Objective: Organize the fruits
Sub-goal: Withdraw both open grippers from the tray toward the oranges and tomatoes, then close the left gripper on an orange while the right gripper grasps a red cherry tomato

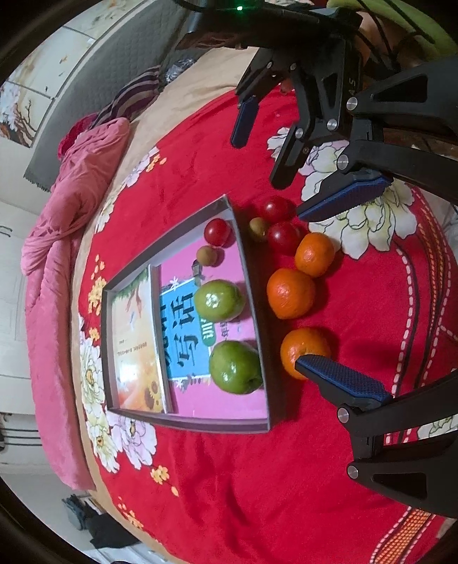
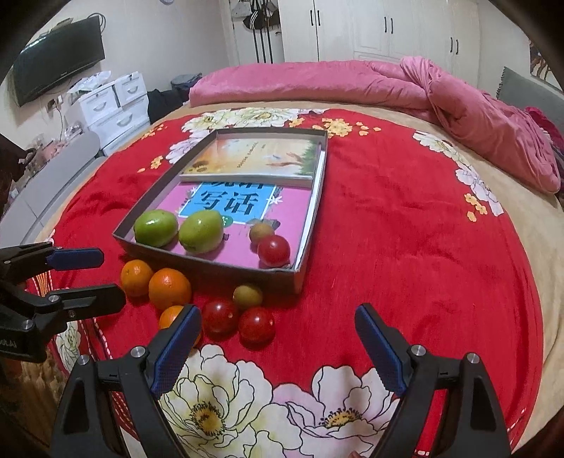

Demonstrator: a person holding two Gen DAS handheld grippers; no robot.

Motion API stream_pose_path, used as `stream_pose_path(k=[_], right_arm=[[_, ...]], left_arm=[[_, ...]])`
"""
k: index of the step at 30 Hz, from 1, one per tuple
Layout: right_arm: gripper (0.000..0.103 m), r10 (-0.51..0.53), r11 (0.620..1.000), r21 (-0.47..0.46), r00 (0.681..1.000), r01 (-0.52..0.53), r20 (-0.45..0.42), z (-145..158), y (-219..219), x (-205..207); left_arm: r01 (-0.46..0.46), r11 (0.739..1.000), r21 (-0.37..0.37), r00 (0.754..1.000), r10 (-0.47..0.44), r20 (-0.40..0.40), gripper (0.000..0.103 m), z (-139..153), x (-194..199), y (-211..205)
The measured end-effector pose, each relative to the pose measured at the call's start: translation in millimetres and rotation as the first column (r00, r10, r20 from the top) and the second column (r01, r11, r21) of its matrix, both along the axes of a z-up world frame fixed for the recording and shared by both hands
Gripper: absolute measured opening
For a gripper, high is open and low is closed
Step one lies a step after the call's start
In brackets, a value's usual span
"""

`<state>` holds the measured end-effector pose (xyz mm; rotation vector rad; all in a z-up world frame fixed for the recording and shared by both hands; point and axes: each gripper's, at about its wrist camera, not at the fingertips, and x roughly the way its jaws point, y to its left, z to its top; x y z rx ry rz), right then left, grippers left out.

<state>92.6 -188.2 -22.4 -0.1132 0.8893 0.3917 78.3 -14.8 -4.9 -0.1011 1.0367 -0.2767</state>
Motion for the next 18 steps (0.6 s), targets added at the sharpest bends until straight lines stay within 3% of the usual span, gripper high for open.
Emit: stream_pose_path(k=[18], right_arm=[[0.088,0.007,0.999,-0.047,0.999,-0.010,-0.053,-16,1,5]], left_arm=[[0.042,0.999,-0.018,0.997,-0.043,-0.068,0.079,-19,-4,-11]])
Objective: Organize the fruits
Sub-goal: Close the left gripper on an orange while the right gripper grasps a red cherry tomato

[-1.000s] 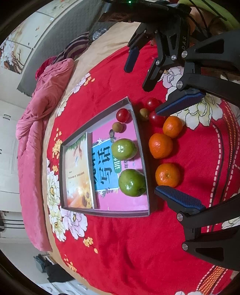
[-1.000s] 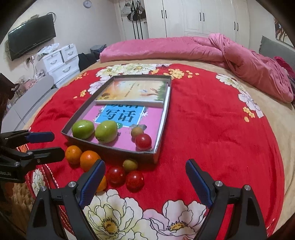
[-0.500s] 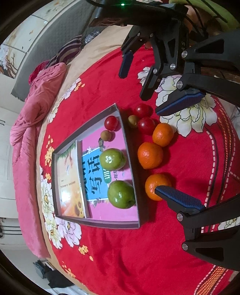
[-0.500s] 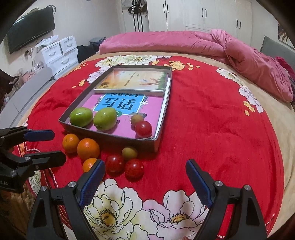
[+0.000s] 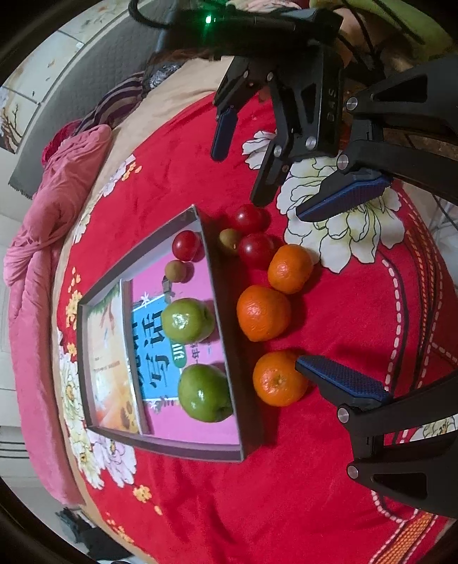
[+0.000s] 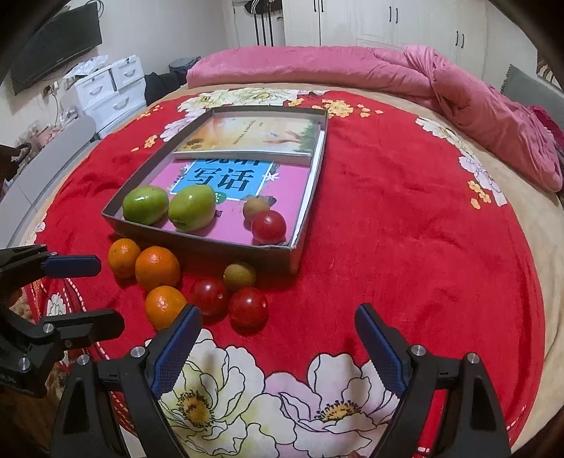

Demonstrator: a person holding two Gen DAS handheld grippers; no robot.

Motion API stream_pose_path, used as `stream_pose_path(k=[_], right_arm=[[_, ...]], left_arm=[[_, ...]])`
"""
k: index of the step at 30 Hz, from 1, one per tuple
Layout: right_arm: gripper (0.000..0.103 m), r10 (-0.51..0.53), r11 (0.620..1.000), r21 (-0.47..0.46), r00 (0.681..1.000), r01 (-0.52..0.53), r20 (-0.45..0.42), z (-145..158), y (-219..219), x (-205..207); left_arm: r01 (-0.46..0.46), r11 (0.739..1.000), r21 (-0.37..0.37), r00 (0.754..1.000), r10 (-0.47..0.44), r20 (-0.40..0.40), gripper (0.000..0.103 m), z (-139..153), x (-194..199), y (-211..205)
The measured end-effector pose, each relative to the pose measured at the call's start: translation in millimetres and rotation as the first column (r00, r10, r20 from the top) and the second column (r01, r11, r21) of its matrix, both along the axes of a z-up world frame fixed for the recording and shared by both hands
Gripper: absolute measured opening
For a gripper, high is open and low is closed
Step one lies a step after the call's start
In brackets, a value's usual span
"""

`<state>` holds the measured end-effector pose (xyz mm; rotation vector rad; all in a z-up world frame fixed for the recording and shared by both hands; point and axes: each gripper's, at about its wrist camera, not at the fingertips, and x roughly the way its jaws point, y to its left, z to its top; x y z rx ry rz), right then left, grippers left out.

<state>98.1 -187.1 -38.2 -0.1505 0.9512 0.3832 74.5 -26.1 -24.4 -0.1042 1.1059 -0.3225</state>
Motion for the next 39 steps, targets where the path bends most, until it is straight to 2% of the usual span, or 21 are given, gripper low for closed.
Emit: stream_pose_path(k=[4,12,16,19,24,29,30,33,39], right_arm=[[0.088,0.006,1.000,-0.025,1.000,-0.006,-0.021,-9,3,7],[0.073,0.059,0.997,-0.046,0.997,-0.061,-0.040,-20,12,10],[0.070,0.082,0.995,-0.058,0.996,-0.084,-0.036,-23,16,13],[0.064,0.088,0.994,-0.066,0.996,-0.090,-0.033,-25,17,16],[0.049,0.118,0.991,-0.063,0.992,-0.121,-0.039,-27,20,17],[0.041,0.148,0.985,-0.079,0.988,-0.152,-0.047,-31,25,16],[0.038,0.149,0.986,-0.073,0.988,-0.153,-0.049,-31,25,16],[0.031,0.151,0.987,-0.046,0.987,-0.154,-0.057,-30,23,17],[0.030,0.143,0.989,-0.027,0.988,-0.145,-0.063,-27,21,17]], left_arm=[[0.001,1.000,-0.009,1.000,-0.001,-0.011,0.079,-4,-1,0],[-0.009,0.999,-0.034,1.000,0.008,-0.025,0.079,-8,1,2],[-0.008,0.999,-0.044,1.000,0.007,-0.030,0.079,-10,3,1],[-0.006,0.999,-0.051,0.999,0.004,-0.035,0.078,-12,4,-1],[-0.004,0.998,-0.060,0.999,0.001,-0.048,0.077,-18,7,-5],[-0.006,0.998,-0.063,0.998,0.002,-0.063,0.077,-26,13,-10],[-0.007,0.998,-0.066,0.998,0.003,-0.066,0.076,-27,14,-10],[-0.008,0.997,-0.073,0.997,0.003,-0.078,0.063,-31,16,-12],[-0.015,0.996,-0.084,0.996,0.007,-0.092,0.062,-35,21,-18]])
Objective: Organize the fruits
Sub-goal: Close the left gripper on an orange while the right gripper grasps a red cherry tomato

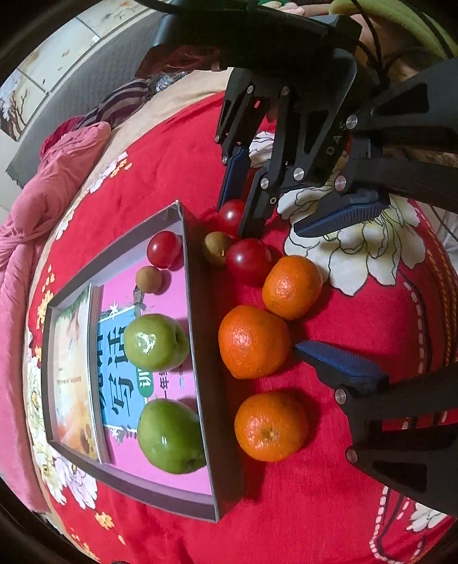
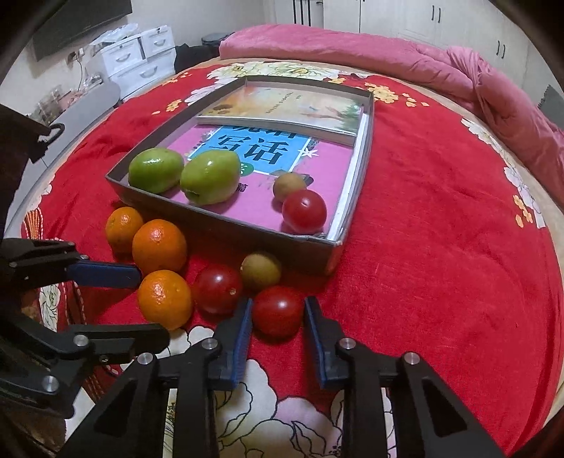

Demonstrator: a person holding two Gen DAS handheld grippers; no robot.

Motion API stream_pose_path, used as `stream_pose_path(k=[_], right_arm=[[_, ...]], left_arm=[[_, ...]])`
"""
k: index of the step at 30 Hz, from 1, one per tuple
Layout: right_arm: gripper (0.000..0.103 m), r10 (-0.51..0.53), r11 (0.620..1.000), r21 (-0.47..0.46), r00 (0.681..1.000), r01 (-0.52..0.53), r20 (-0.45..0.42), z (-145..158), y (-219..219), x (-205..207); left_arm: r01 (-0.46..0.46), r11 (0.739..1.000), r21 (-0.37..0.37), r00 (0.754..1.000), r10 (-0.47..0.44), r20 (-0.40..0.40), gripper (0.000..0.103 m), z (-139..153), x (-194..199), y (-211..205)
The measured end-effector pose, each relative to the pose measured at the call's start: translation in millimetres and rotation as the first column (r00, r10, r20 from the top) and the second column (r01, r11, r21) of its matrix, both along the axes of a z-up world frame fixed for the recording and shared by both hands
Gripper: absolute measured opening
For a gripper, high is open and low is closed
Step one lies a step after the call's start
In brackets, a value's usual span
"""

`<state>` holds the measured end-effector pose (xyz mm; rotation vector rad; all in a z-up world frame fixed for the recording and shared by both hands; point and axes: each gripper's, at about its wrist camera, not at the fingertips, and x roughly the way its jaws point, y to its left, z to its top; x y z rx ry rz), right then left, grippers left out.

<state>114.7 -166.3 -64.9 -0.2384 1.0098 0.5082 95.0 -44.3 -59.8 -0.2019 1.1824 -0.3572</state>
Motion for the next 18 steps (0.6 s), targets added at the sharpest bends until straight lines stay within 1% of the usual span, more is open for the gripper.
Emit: stream_pose_path(k=[6,9,11,13,18], right_arm=[[0.030,-0.017,1.000,0.009,1.000,0.017,-0.012,0,-3,1],[0.030,-0.026,0.999,0.032,0.999,0.027,-0.023,1,-7,2],[0.030,-0.036,0.998,0.046,0.999,0.038,-0.035,1,-9,3],[0.030,-0.041,0.998,0.052,0.998,0.043,-0.040,1,-10,4],[0.030,-0.044,0.997,0.065,0.998,0.046,-0.042,2,-10,5]], left_arm=[[-0.001,1.000,0.008,1.000,0.001,0.001,0.062,-3,9,-9],[0.000,1.000,0.016,1.000,0.000,-0.001,0.062,-5,12,-14],[0.001,1.000,0.021,1.000,-0.001,-0.007,0.060,-7,15,-17],[0.004,0.999,0.037,1.000,-0.004,-0.006,0.054,-9,17,-21],[-0.004,0.999,0.047,1.000,0.004,-0.009,0.045,-12,19,-21]])
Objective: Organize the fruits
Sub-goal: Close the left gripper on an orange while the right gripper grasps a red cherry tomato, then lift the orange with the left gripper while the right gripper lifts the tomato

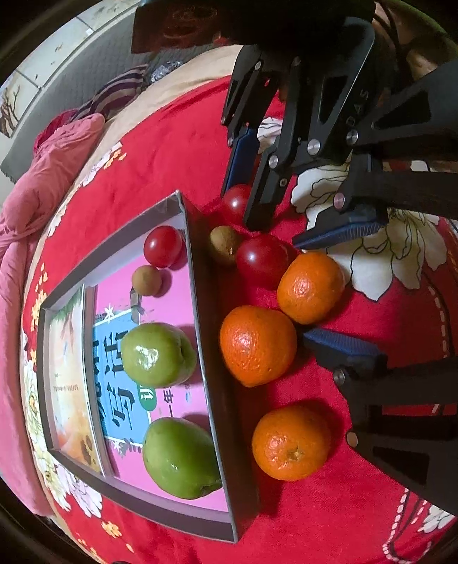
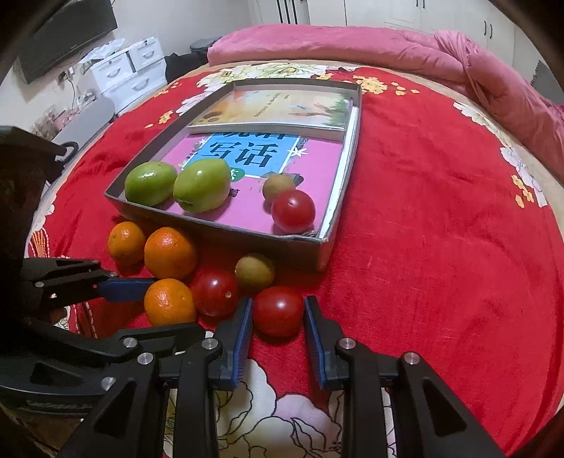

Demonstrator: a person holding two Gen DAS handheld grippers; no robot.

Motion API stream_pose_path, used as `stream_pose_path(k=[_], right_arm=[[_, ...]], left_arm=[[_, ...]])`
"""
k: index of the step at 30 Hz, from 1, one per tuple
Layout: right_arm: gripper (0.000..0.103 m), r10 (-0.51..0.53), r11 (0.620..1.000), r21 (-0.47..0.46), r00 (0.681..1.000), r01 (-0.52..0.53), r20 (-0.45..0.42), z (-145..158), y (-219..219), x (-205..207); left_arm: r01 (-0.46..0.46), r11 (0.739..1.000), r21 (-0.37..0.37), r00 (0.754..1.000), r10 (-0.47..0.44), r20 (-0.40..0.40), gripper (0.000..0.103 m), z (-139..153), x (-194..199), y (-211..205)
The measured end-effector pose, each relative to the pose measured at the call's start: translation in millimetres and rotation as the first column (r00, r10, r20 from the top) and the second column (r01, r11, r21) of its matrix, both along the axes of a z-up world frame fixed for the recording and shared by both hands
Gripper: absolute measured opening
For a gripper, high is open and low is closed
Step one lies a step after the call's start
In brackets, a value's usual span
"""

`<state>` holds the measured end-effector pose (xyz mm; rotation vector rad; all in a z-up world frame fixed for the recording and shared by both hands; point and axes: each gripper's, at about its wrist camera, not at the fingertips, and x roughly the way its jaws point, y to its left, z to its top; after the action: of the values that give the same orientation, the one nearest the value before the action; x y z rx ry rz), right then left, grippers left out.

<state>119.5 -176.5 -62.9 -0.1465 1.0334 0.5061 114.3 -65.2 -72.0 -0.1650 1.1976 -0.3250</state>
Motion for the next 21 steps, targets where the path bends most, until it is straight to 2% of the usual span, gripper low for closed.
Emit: stream_pose_path(k=[5,15,21], right_arm=[[0.030,-0.001,1.000,0.014,1.000,0.001,-0.004,1,-1,0],[0.030,0.003,0.998,0.062,1.000,-0.004,0.010,8,-2,-2],[0.030,0.016,0.995,0.095,0.999,-0.019,0.028,15,-2,-5]], left_arm=[[0.003,1.000,-0.008,1.000,-0.003,0.003,0.040,-1,-2,4],[0.007,0.999,-0.033,1.000,-0.006,0.020,0.039,9,-18,18],[0.000,0.999,-0.033,0.998,0.001,0.055,0.039,26,-26,28]])
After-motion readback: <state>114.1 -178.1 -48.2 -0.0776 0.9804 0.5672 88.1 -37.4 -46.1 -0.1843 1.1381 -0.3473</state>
